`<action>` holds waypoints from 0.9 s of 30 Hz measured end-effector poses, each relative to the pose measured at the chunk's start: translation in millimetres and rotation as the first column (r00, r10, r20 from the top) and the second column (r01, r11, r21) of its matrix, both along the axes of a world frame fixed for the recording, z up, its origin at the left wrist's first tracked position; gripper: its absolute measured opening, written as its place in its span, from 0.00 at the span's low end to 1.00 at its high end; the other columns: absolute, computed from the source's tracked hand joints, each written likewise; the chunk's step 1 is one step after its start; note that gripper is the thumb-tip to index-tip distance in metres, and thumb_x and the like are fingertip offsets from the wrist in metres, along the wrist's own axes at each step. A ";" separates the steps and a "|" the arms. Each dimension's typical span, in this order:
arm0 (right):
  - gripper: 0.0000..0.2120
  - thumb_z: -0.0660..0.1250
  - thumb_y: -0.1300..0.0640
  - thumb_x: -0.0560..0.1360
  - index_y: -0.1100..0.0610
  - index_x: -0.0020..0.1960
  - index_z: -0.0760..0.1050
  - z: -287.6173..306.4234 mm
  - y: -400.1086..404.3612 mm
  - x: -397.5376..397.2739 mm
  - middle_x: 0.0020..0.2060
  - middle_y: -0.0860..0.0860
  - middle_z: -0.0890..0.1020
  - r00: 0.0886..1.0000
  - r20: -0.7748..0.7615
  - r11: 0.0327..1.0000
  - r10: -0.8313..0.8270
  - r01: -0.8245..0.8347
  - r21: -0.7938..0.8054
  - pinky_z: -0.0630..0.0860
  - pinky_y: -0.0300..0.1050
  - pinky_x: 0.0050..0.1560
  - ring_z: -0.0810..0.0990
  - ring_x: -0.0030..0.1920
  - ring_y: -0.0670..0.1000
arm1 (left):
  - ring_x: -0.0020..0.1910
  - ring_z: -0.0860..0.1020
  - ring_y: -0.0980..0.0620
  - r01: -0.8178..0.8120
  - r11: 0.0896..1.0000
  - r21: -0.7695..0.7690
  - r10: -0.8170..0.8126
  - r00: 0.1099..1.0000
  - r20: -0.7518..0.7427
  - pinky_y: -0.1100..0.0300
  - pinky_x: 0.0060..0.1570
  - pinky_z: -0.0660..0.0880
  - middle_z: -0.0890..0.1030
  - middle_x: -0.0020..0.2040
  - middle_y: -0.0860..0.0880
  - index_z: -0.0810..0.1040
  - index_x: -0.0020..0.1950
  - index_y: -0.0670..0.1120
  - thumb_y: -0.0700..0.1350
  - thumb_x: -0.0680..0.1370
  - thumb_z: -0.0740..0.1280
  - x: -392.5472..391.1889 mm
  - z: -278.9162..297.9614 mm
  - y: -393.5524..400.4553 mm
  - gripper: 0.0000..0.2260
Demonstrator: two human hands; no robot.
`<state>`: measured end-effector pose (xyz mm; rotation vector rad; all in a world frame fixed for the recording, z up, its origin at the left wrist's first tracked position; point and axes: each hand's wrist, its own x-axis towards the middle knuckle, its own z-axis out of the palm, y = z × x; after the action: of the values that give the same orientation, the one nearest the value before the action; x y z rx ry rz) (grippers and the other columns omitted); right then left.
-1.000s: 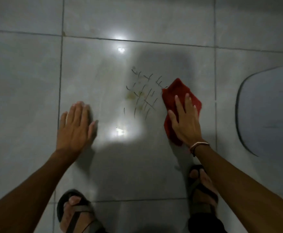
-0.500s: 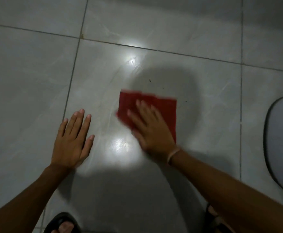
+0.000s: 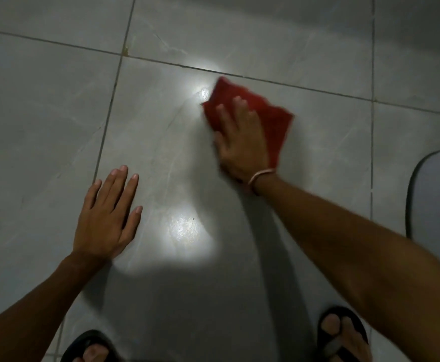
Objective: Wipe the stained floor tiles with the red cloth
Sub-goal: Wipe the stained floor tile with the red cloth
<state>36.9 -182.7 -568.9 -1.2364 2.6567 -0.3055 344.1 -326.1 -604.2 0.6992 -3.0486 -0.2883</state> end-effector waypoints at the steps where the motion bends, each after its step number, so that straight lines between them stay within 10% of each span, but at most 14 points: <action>1: 0.29 0.58 0.46 0.86 0.53 0.85 0.59 -2.7 -1.2 30.3 0.86 0.61 0.56 0.996 0.001 0.995 0.095 -0.095 -0.038 0.52 0.59 0.86 0.53 0.87 0.61 | 0.85 0.57 0.43 -0.004 1.000 -0.002 0.004 1.000 0.000 0.40 0.82 0.57 0.59 0.85 0.41 0.57 0.85 0.43 0.55 0.84 0.53 -0.5 0.6 0.5 0.31; 7: 0.30 0.54 0.43 0.86 0.50 0.86 0.57 -8.2 170.3 88.8 0.86 0.57 0.55 0.885 0.051 0.886 0.462 -0.464 0.016 0.54 0.54 0.86 0.53 0.87 0.56 | 0.85 0.57 0.42 0.007 1.000 0.008 -0.007 1.000 -0.029 0.40 0.82 0.57 0.59 0.85 0.40 0.57 0.85 0.42 0.55 0.84 0.52 0.8 -1.9 -0.3 0.31; 15: 0.30 0.56 0.46 0.87 0.54 0.86 0.55 -2.4 67.7 -23.4 0.87 0.60 0.53 0.987 -0.025 0.987 -0.157 0.157 0.019 0.51 0.61 0.87 0.51 0.87 0.60 | 0.84 0.60 0.40 0.009 1.000 -0.016 -0.010 0.999 -0.044 0.39 0.80 0.60 0.61 0.85 0.39 0.59 0.84 0.41 0.54 0.84 0.54 0.3 0.7 1.2 0.30; 18: 0.30 0.60 0.45 0.85 0.54 0.84 0.62 -9.6 33.1 37.3 0.85 0.60 0.59 0.965 -0.031 0.966 0.259 -0.260 -0.012 0.55 0.60 0.86 0.56 0.86 0.60 | 0.83 0.61 0.39 0.009 1.000 -0.022 -0.010 0.999 -0.054 0.38 0.80 0.60 0.62 0.84 0.38 0.60 0.84 0.41 0.53 0.84 0.54 -0.9 1.3 1.9 0.30; 22: 0.27 0.60 0.46 0.85 0.53 0.83 0.66 -6.5 57.8 30.5 0.84 0.58 0.64 0.654 -0.025 0.654 0.756 -0.757 -0.011 0.57 0.56 0.85 0.62 0.85 0.57 | 0.83 0.62 0.38 0.023 0.999 -0.029 -0.025 0.997 -0.071 0.38 0.79 0.60 0.62 0.84 0.37 0.60 0.83 0.40 0.53 0.83 0.54 -0.5 0.9 1.8 0.30; 25: 0.28 0.59 0.47 0.86 0.53 0.84 0.63 -4.6 29.9 -6.2 0.85 0.56 0.61 0.981 -0.054 0.981 0.187 -0.189 -0.040 0.56 0.57 0.86 0.58 0.86 0.56 | 0.83 0.62 0.39 0.016 0.999 -0.041 -0.019 0.997 -0.073 0.39 0.79 0.60 0.62 0.84 0.38 0.60 0.83 0.40 0.53 0.84 0.54 1.5 -0.5 0.4 0.30; 27: 0.29 0.55 0.46 0.87 0.54 0.86 0.58 -5.7 12.7 3.4 0.86 0.57 0.57 0.965 -0.038 0.966 -0.258 0.257 -0.035 0.52 0.56 0.87 0.54 0.87 0.56 | 0.83 0.61 0.40 0.017 0.999 -0.031 -0.019 0.998 -0.066 0.39 0.80 0.58 0.61 0.84 0.39 0.60 0.84 0.41 0.53 0.84 0.54 1.3 -0.5 1.1 0.30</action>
<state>40.3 -170.0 -574.6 -0.9125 2.8613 -0.3616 345.4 -325.0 -604.7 0.6479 -2.9917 -0.2595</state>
